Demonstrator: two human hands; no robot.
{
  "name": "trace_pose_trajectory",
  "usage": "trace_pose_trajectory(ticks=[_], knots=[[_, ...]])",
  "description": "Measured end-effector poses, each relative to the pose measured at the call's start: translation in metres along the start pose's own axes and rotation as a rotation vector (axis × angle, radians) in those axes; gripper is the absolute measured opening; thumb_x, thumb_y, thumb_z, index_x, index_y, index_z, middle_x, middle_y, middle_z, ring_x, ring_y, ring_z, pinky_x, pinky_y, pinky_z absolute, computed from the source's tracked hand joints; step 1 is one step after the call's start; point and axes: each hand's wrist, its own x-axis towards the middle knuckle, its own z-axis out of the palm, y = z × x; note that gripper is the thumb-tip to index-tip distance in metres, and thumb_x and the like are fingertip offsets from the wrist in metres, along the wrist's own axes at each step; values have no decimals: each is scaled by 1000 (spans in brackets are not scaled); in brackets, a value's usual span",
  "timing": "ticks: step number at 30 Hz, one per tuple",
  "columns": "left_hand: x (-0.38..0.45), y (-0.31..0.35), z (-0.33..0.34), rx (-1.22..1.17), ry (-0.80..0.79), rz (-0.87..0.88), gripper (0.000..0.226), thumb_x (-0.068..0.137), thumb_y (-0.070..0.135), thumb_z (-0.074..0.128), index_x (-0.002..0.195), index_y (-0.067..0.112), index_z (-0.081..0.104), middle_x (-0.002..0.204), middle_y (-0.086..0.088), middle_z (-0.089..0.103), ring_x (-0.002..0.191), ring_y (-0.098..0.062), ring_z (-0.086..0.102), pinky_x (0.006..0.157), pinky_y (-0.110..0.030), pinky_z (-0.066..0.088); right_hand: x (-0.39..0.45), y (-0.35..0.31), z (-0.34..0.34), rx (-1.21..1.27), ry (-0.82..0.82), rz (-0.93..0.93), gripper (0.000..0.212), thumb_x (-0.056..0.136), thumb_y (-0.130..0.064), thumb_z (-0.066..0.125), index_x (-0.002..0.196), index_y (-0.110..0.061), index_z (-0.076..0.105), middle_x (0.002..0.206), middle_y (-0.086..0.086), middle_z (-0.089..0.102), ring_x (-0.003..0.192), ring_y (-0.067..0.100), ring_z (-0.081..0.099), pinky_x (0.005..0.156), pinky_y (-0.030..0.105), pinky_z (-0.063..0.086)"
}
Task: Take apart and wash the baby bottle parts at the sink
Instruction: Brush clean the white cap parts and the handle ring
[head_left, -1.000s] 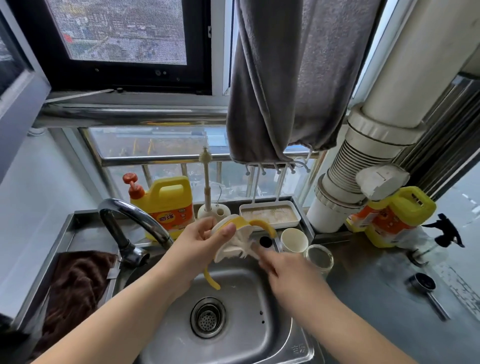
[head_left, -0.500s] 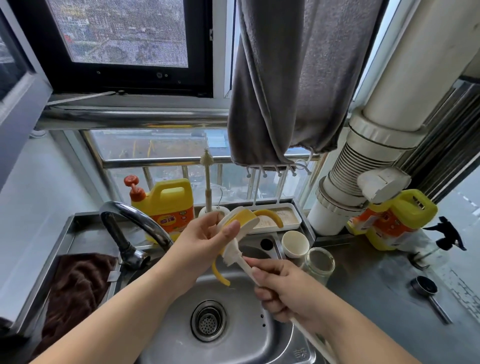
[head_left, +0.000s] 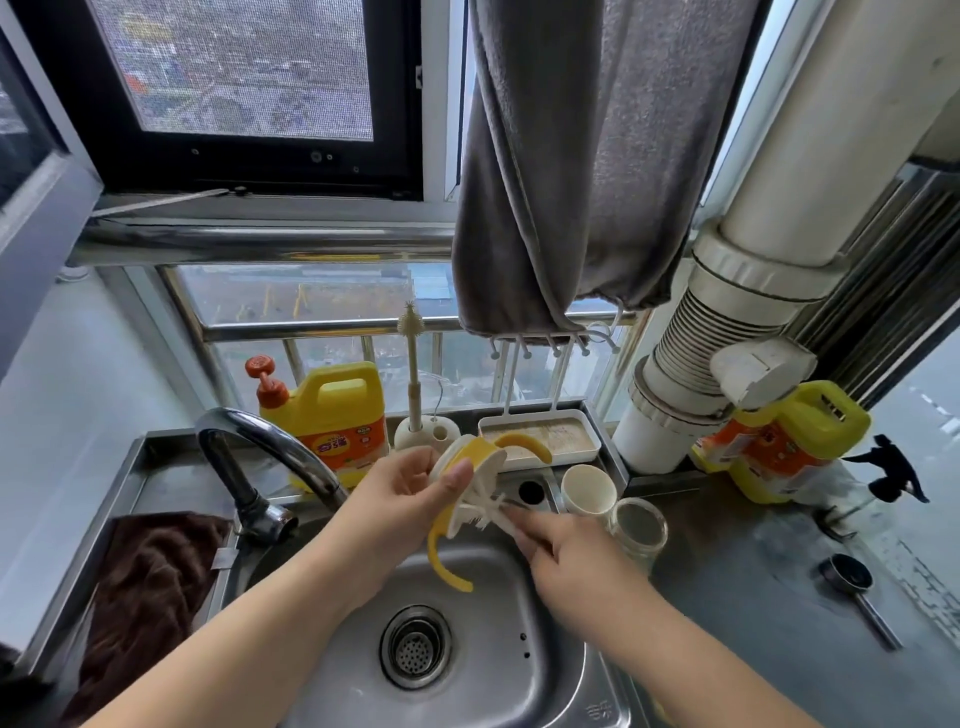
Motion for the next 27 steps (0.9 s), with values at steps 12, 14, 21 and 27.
trace_pose_trajectory(ticks=[12,14,21,27], knots=[[8,3,-19,133,-153,-185,34,78,25,75,106,32,57,119,4,61,107,-17,61,93,-37,51,-11,-5,-7,811,-385,262,27,102,-20,40,119,-33,56,51,-6,38,37,3,28,34,13,19],[12,11,-21,333,-125,-281,31,74,31,78,97,42,60,118,7,60,106,-15,60,97,-39,48,-10,-1,-6,793,-373,260,26,102,-21,41,115,-36,57,51,-6,39,37,3,29,34,13,20],[17,42,-17,882,-213,-248,38,74,31,79,101,43,56,120,14,58,99,-8,55,83,-24,44,-7,4,-4,655,-325,201,27,101,-23,42,117,-39,57,50,-6,40,37,5,30,35,16,22],[16,49,-5,160,-201,-494,76,74,20,79,140,23,41,122,-9,58,94,-26,69,80,-41,58,-7,4,1,570,-220,120,29,100,-18,44,127,-23,55,49,-3,36,33,0,33,36,14,25]])
